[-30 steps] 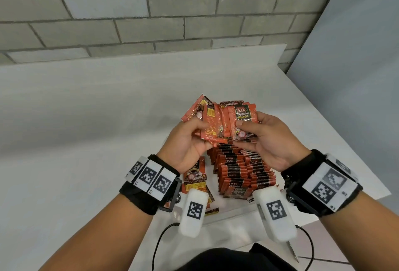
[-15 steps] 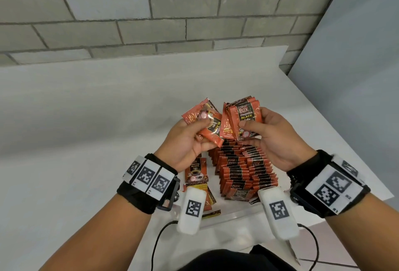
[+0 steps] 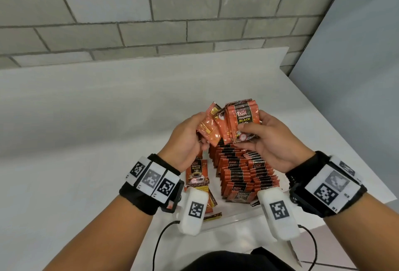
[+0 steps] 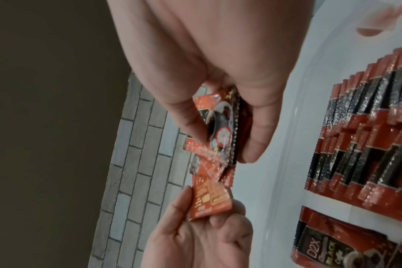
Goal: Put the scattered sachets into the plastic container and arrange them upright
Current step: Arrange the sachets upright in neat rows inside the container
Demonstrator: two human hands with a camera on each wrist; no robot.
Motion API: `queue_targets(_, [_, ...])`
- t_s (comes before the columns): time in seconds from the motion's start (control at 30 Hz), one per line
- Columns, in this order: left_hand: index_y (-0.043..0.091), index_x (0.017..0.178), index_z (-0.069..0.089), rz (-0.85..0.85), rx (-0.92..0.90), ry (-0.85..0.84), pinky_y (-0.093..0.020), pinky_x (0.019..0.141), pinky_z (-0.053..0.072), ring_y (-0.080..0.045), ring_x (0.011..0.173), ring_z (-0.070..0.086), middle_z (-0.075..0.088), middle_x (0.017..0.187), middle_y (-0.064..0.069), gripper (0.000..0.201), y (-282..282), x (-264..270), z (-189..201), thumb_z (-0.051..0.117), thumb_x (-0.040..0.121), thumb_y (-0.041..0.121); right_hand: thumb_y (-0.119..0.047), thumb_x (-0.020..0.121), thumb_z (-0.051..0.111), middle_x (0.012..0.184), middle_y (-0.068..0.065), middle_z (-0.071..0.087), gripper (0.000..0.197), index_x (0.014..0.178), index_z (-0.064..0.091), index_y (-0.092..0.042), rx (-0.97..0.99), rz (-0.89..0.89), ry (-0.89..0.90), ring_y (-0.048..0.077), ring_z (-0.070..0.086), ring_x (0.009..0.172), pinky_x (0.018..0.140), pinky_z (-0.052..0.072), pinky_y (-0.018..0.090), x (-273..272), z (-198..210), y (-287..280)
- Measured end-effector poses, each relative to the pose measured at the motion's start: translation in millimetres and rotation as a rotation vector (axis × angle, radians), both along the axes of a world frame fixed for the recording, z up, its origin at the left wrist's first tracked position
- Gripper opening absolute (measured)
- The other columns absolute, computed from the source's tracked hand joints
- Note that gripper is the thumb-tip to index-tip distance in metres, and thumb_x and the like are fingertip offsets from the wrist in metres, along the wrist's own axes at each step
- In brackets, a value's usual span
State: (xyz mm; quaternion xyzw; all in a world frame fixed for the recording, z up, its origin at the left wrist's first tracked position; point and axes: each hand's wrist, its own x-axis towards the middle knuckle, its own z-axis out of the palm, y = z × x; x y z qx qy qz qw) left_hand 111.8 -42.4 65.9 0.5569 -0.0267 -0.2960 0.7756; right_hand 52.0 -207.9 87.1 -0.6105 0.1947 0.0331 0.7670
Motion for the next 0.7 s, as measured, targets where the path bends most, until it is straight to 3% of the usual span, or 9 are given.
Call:
queue_targets(0.07, [0.008,0.089,0.06,-0.022,-0.016,-0.038,-0.026,0.053,0.028,-0.01,0.056,0.04,0.053,0.062,0.002,0.027,0,1,0,0.038,0.101,0.019,-0.002,0.088,0.058,0.111,0.014,0.068,0.039,0.126,0.052,-0.007,0.045,-0.021,0.015,0.026,0.068,0.095,0.078,0.058,0.036,2,1,0])
queue_targets(0.2, [0.009,0.102,0.064,-0.101,0.016,-0.101,-0.026,0.057,0.038,-0.011,0.07,0.052,0.062,0.083,-0.003,0.029,-2,-1,1,0.037,0.102,0.016,-0.006,0.091,0.054,0.107,0.012,0.069,0.034,0.125,0.054,-0.009,0.103,0.019,0.036,0.026,0.069,0.091,0.073,0.058,0.033,3,2,4])
queue_targets(0.3, [0.016,0.108,0.066,-0.172,0.033,-0.149,-0.032,0.076,0.048,-0.017,0.09,0.06,0.068,0.099,-0.005,0.036,-1,-5,6,0.042,0.098,0.04,-0.006,0.093,0.048,0.104,0.013,0.067,0.035,0.128,0.053,-0.005,0.108,0.038,0.017,0.024,0.064,0.087,0.072,0.053,0.034,3,5,8])
queue_targets(0.37, [0.021,0.116,0.065,-0.232,-0.015,-0.183,-0.039,0.093,0.05,-0.019,0.107,0.061,0.068,0.112,-0.004,0.052,0,-4,6,0.052,0.084,0.061,-0.005,0.094,0.041,0.107,0.016,0.066,0.036,0.129,0.052,-0.002,0.143,0.057,-0.03,0.026,0.063,0.09,0.075,0.05,0.037,2,9,10])
queue_targets(0.4, [0.02,0.12,0.063,-0.27,-0.076,-0.164,-0.041,0.095,0.05,-0.022,0.111,0.06,0.066,0.117,-0.007,0.06,1,-4,7,0.06,0.078,0.063,-0.004,0.095,0.039,0.11,0.017,0.066,0.036,0.128,0.053,-0.003,0.152,0.085,-0.052,0.027,0.063,0.093,0.078,0.051,0.039,1,11,13])
queue_targets(0.47, [0.018,0.122,0.063,-0.317,-0.197,-0.079,-0.041,0.091,0.051,-0.025,0.109,0.059,0.064,0.118,-0.01,0.058,0,-3,8,0.072,0.076,0.05,-0.003,0.096,0.038,0.116,0.016,0.065,0.036,0.127,0.053,-0.007,0.098,0.165,-0.075,0.027,0.063,0.098,0.082,0.051,0.041,0,15,21])
queue_targets(0.53, [0.011,0.117,0.063,-0.273,-0.245,0.007,-0.035,0.081,0.054,-0.022,0.099,0.063,0.067,0.108,-0.01,0.038,-3,-5,11,0.069,0.083,0.026,-0.007,0.097,0.041,0.12,0.012,0.064,0.034,0.129,0.051,-0.014,-0.121,0.235,-0.079,0.021,0.06,0.102,0.085,0.048,0.037,-1,15,30])
queue_targets(0.63, [0.003,0.104,0.065,-0.16,-0.276,0.054,-0.028,0.073,0.053,-0.018,0.082,0.065,0.068,0.093,-0.012,0.023,-7,-6,12,0.055,0.083,0.008,-0.026,0.095,0.05,0.129,0.0,0.05,0.032,0.127,0.05,-0.026,-0.759,0.296,-0.092,0.015,0.046,0.121,0.094,0.039,0.024,0,18,33])
queue_targets(0.7, [0.005,0.085,0.07,-0.132,-0.272,0.068,-0.025,0.064,0.053,-0.015,0.069,0.064,0.067,0.08,-0.009,0.022,-6,-4,12,0.048,0.086,0.003,-0.041,0.088,0.058,0.145,-0.002,0.03,0.057,0.14,0.037,-0.032,-1.091,0.26,-0.095,0.017,0.025,0.136,0.107,0.028,0.031,-1,22,31])
